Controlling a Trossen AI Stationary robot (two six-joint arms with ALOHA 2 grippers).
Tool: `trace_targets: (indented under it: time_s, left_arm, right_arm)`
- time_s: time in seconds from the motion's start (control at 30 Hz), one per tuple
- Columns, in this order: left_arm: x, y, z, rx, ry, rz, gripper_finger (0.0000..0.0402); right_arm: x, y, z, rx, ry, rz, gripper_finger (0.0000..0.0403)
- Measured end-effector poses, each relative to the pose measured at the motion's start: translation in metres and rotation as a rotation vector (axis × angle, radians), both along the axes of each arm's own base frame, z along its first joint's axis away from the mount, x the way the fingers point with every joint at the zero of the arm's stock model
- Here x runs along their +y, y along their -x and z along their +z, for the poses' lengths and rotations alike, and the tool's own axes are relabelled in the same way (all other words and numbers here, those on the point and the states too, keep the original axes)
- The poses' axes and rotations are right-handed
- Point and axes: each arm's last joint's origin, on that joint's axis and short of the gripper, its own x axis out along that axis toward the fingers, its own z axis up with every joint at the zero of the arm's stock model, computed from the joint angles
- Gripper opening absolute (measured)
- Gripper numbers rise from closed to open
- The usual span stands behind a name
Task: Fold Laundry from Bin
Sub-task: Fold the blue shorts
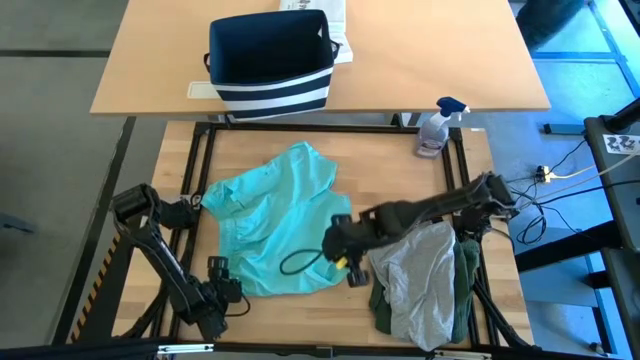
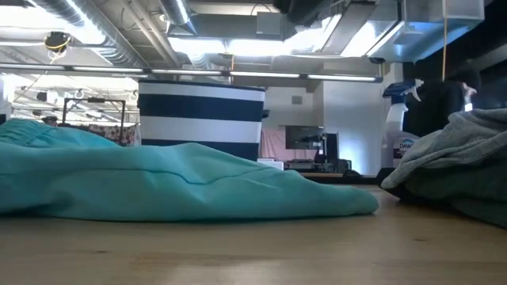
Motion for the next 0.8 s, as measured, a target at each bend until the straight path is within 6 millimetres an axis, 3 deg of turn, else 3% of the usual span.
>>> trace_targets:
  time_s: [0.13, 0.27, 0.33, 0.5, 0.8]
  left_arm:
    - [-0.002, -0.001, -0.002, -0.005, 0.017, -0.014, 0.0121]
    - [-0.006, -0.003, -0.002, -0.008, 0.063, -0.03, 0.002]
    - [-0.007, -0.004, -0.002, -0.015, 0.076, -0.022, 0.0016]
    - [-0.008, -0.004, -0.002, -0.013, 0.083, -0.034, 0.0008]
    - [-0.008, -0.004, -0.002, 0.011, 0.105, -0.037, 0.0006]
  right_arm:
    - [0.017, -0.001, -0.035, -0.004, -0.085, 0.005, 0.0003]
    - [0.018, 0.004, -0.073, 0.111, -0.228, -0.077, 0.0006]
    - [0.015, 0.008, -0.09, 0.174, -0.317, -0.105, 0.002]
    - [0.008, 0.01, -0.125, 0.141, -0.54, -0.191, 0.009]
    - [-0.022, 0.011, -0.143, 0.182, -0.565, -0.353, 0.0236]
